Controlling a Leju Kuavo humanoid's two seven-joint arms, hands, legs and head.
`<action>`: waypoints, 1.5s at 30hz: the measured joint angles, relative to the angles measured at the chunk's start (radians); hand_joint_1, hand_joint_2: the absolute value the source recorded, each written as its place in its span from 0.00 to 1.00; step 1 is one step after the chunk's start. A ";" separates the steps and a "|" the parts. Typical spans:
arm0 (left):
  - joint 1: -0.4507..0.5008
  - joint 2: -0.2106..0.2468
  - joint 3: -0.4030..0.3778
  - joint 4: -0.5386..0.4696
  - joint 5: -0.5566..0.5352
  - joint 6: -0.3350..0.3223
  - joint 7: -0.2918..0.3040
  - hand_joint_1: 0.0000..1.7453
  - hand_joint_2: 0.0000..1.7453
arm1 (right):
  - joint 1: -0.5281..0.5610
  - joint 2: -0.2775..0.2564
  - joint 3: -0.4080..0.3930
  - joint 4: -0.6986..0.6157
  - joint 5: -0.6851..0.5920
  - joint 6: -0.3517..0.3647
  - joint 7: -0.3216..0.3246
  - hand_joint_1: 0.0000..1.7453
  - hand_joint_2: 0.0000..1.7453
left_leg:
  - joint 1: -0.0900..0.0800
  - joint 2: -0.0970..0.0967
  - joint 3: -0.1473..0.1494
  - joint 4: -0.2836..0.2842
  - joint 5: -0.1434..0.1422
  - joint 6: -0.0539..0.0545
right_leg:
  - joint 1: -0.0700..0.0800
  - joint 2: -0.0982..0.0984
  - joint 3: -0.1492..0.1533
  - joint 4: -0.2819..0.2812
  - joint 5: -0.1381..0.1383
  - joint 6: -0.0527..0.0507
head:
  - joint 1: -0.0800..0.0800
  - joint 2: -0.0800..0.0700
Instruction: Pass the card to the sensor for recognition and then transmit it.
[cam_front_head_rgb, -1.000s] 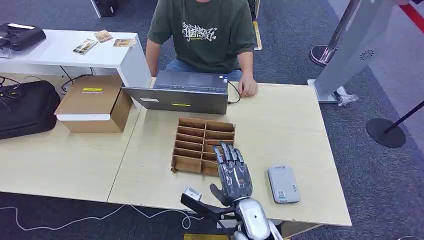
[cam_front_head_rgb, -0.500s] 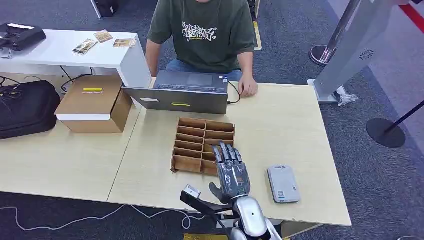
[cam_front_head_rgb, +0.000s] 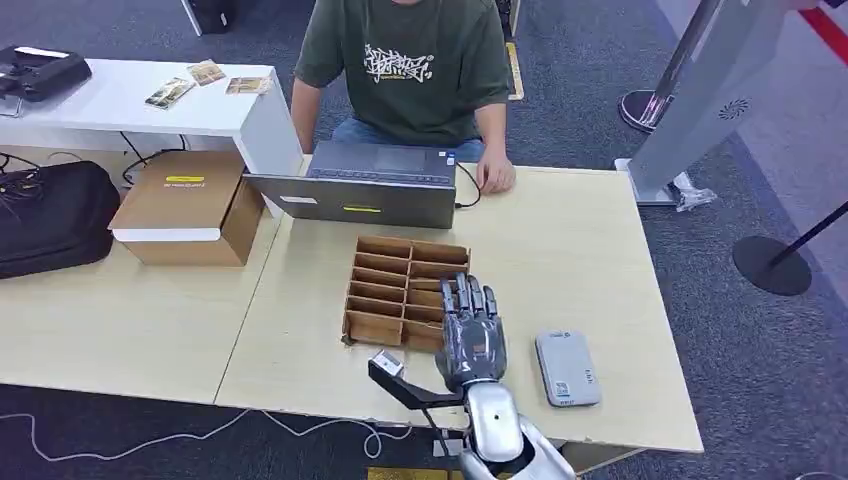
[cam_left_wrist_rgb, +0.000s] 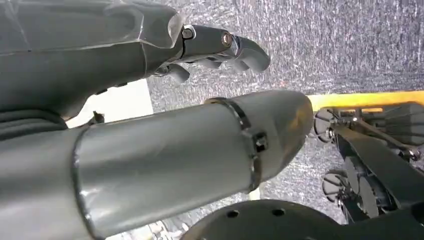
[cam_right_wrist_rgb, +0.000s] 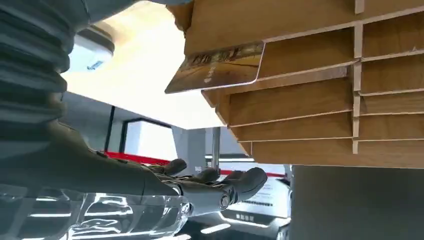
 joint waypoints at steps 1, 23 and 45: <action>0.000 0.000 0.000 0.000 0.000 0.000 0.000 0.00 0.00 | -0.002 -0.005 0.004 0.000 0.000 0.000 0.001 0.00 1.00 | 0.000 0.000 0.000 0.000 0.000 0.000 | 0.000 0.000 0.000 0.000 0.000 0.000 | 0.000 0.000; 0.000 0.013 0.000 0.000 0.010 -0.008 0.003 0.00 0.00 | -0.009 -0.040 0.021 0.022 0.000 0.025 -0.038 0.00 1.00 | 0.000 0.000 0.000 0.000 0.000 0.000 | 0.000 0.000 0.000 0.000 0.000 0.000 | 0.000 0.000; 0.001 0.014 0.000 0.000 0.032 -0.009 0.003 0.00 0.00 | -0.029 -0.060 0.021 -0.055 0.000 0.040 0.013 0.00 1.00 | 0.000 0.000 0.000 0.000 0.000 0.000 | 0.000 0.000 0.000 0.000 0.000 0.000 | 0.000 0.000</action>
